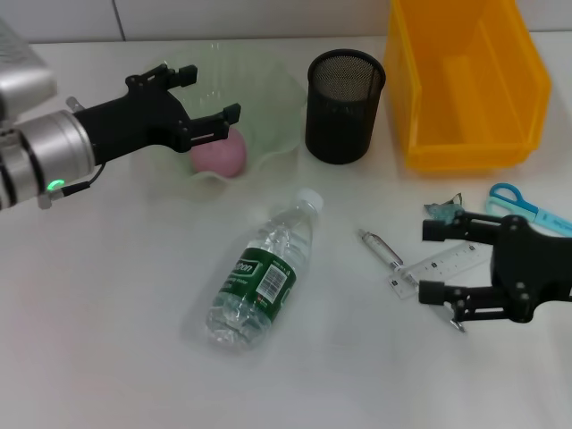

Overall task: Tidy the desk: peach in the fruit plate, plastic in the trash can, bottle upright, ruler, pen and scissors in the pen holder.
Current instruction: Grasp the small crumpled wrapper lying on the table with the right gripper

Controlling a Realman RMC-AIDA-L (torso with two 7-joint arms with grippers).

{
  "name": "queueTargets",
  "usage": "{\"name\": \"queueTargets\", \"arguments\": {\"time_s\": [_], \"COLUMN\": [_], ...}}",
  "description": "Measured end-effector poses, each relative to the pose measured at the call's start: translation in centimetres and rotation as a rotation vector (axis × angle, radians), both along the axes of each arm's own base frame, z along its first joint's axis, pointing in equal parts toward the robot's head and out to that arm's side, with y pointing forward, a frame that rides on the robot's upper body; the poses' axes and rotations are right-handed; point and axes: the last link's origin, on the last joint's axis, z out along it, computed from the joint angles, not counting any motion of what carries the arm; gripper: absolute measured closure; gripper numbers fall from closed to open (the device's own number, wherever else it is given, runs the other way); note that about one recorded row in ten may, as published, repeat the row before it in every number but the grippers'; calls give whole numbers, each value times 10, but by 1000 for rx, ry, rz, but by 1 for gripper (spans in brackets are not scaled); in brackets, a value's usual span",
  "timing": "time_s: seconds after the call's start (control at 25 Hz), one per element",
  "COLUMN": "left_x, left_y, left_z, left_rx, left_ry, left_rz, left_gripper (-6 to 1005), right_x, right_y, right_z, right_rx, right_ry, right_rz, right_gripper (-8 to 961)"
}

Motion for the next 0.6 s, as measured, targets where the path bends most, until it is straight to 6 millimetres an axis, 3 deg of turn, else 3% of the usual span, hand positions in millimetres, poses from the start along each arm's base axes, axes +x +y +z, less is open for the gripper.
{"name": "queueTargets", "arguments": {"time_s": [0.2,0.28,0.36,0.48,0.6], "left_x": [10,12,12,4,3], "left_y": [-38,-59,-59,-85,-90], "left_z": [16,19,19,2,-5], "left_rx": [-73,-120,-120,-216,-262], "left_ry": [-145,-182,-182,-138,-117], "left_rz": [-155,-237,-237,-297,-306], "left_gripper": [134,135,135,137,138], "right_x": [3,5,5,1,-14], "right_y": [-2,1,4,9,11], "right_z": [12,25,32,61,92], "right_rx": [74,91,93,89,67], "right_ry": [43,43,43,26,-61], "right_rz": [-17,-78,-114,-207,-253], "right_gripper": [114,114,115,115,115]}}
